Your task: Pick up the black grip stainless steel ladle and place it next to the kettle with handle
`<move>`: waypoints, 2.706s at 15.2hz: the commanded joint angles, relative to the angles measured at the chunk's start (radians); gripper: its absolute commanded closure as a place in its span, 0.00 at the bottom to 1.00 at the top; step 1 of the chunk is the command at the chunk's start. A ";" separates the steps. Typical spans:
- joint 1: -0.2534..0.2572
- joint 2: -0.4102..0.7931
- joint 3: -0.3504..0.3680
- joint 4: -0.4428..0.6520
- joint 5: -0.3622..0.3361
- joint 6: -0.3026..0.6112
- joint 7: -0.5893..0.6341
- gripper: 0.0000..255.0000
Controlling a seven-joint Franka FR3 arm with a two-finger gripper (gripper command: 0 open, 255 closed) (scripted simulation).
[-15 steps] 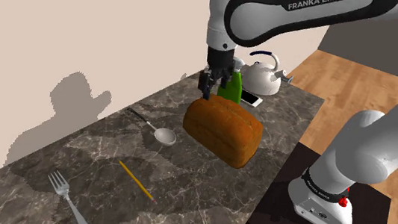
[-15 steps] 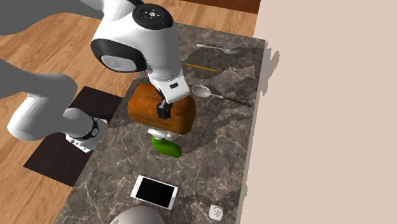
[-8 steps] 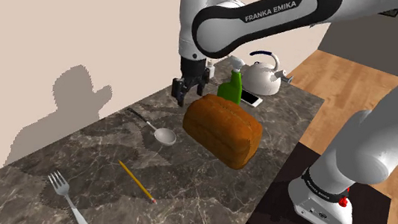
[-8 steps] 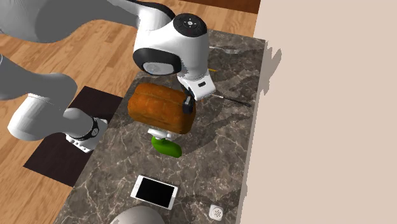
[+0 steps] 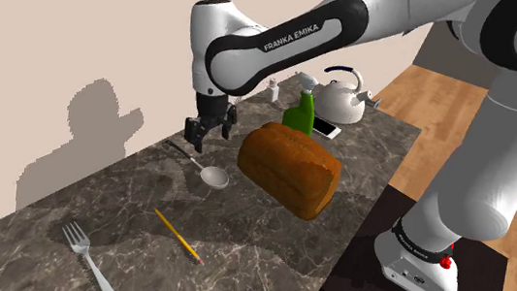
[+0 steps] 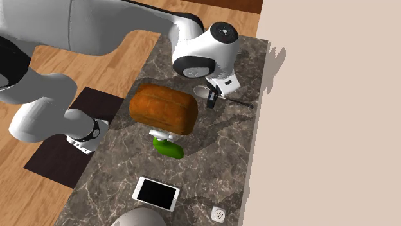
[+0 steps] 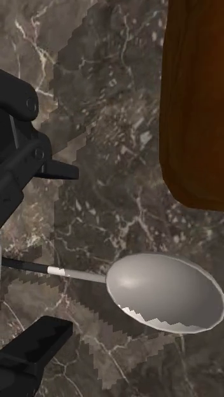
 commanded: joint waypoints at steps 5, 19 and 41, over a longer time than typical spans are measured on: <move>0.045 0.175 0.002 0.156 -0.044 0.024 0.055 0.00; 0.055 0.218 -0.004 0.124 -0.059 0.097 0.065 0.00; 0.047 0.149 0.008 0.196 -0.036 -0.040 0.060 1.00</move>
